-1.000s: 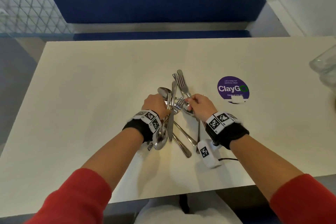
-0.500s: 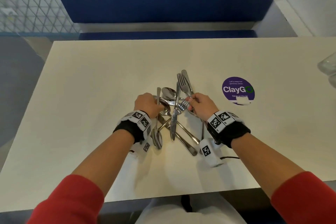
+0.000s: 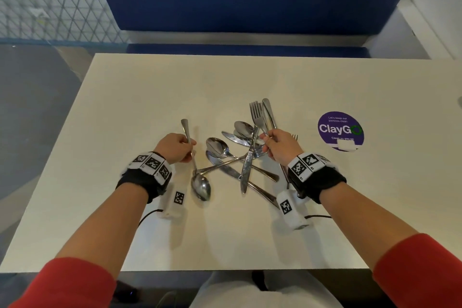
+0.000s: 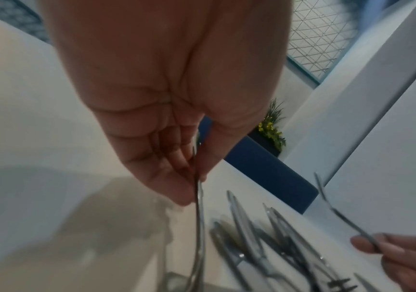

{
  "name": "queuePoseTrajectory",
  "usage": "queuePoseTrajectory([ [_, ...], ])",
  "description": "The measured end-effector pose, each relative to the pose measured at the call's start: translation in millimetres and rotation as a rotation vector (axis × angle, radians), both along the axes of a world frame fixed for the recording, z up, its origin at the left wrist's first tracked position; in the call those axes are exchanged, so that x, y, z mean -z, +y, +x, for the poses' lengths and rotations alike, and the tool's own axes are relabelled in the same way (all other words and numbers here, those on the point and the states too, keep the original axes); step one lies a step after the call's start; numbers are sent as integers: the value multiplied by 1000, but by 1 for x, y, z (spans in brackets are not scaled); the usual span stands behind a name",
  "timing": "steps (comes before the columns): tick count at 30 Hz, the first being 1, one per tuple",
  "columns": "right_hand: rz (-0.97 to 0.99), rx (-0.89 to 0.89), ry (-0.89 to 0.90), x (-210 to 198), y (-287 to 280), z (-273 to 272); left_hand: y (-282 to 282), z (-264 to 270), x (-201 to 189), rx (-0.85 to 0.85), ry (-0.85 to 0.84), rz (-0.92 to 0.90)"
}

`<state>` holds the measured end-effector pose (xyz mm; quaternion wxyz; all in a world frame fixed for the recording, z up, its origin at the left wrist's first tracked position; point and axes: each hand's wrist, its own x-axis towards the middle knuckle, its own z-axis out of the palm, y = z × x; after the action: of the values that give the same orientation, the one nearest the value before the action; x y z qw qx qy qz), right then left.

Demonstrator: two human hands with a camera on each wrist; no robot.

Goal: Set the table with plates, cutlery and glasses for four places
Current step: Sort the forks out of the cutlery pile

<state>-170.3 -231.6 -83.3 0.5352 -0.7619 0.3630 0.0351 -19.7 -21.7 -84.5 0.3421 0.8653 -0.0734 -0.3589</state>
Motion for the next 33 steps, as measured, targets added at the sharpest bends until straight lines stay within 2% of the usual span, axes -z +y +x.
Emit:
queuePoseTrajectory([
  [3, -12, -5, 9, -1, 1, -1, 7, 1, 3, 131, -108, 176],
  [6, -12, -15, 19, -1, 3, -3, 9, 0, 6, 188, -198, 284],
  [12, 21, 1, 22, -4, 6, -3, 5, -5, 9, 226, -311, 348],
  [16, -33, -3, 35, -5, 7, -4, -7, -21, -1, 316, -452, 219],
  [19, -41, 6, 36, -6, 8, -3, -18, -40, -3, 577, -430, 277],
  [21, -26, 2, 43, -7, 9, -3, -23, -46, 1, 681, -423, 348],
  [28, 17, -5, 54, -8, 18, -3, -27, -52, -3, 739, -366, 421],
  [33, 48, 5, 63, -9, 23, -2, -14, -37, -30, 690, -160, 286],
])
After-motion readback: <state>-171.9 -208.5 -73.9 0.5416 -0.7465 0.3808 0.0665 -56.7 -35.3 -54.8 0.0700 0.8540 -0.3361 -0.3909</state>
